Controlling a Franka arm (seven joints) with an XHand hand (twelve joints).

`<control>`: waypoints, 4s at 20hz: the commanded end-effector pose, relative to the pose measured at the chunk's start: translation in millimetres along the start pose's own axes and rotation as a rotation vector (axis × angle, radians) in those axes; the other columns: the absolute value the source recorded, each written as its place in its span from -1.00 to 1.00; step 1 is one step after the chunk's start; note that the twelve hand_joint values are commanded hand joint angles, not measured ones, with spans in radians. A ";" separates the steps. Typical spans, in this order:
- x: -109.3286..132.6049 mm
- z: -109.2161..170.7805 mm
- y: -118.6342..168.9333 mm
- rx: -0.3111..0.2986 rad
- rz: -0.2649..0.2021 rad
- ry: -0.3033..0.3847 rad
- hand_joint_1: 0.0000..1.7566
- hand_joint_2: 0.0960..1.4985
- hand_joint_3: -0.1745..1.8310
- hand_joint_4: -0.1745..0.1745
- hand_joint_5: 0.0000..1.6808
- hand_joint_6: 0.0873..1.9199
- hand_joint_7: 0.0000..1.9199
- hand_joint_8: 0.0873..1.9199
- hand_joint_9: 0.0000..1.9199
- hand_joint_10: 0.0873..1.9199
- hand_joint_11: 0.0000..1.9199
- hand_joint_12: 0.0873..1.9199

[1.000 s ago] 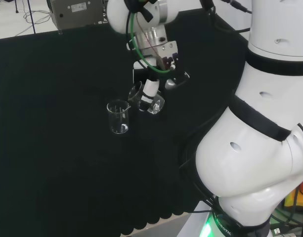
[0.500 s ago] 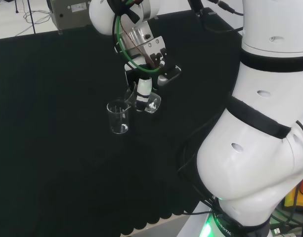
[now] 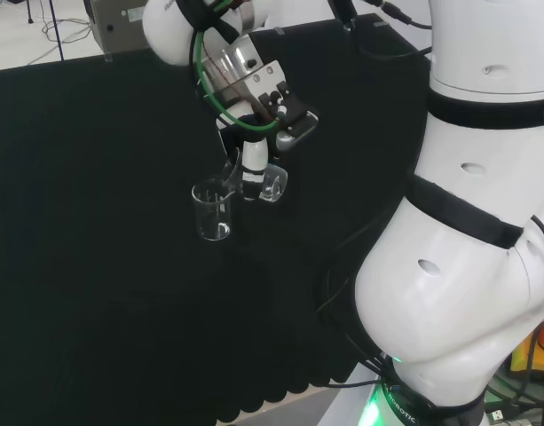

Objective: Pour the water from the handheld beaker into the one on the table.

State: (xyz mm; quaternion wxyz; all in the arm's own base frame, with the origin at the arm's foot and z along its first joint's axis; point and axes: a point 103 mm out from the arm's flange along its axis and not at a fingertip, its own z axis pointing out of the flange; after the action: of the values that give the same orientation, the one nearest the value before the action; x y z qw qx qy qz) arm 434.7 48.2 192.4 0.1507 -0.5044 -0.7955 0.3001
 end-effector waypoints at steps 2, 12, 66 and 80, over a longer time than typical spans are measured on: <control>5.3 -6.3 0.0 0.034 0.002 -0.032 0.52 -0.30 -0.17 -1.00 0.75 -0.81 0.61 -0.88 0.89 -1.00 0.54 -0.47; 9.1 -13.0 2.5 0.091 0.026 -0.088 0.52 -0.30 -0.17 -1.00 0.75 -0.81 0.61 -0.88 0.89 -1.00 0.54 -0.48; 31.4 -37.8 15.1 0.290 0.132 -0.245 0.52 -0.30 -0.17 -1.00 0.74 -0.80 0.60 -0.88 0.89 -1.00 0.55 -0.49; 36.1 -39.9 18.2 0.321 0.133 -0.262 0.52 -0.29 -0.17 -1.00 0.74 -0.80 0.60 -0.87 0.89 -1.00 0.55 -0.50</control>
State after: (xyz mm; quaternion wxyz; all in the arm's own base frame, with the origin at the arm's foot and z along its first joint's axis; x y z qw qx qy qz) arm 453.5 97.9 209.2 0.1056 -0.4833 -0.7173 0.4906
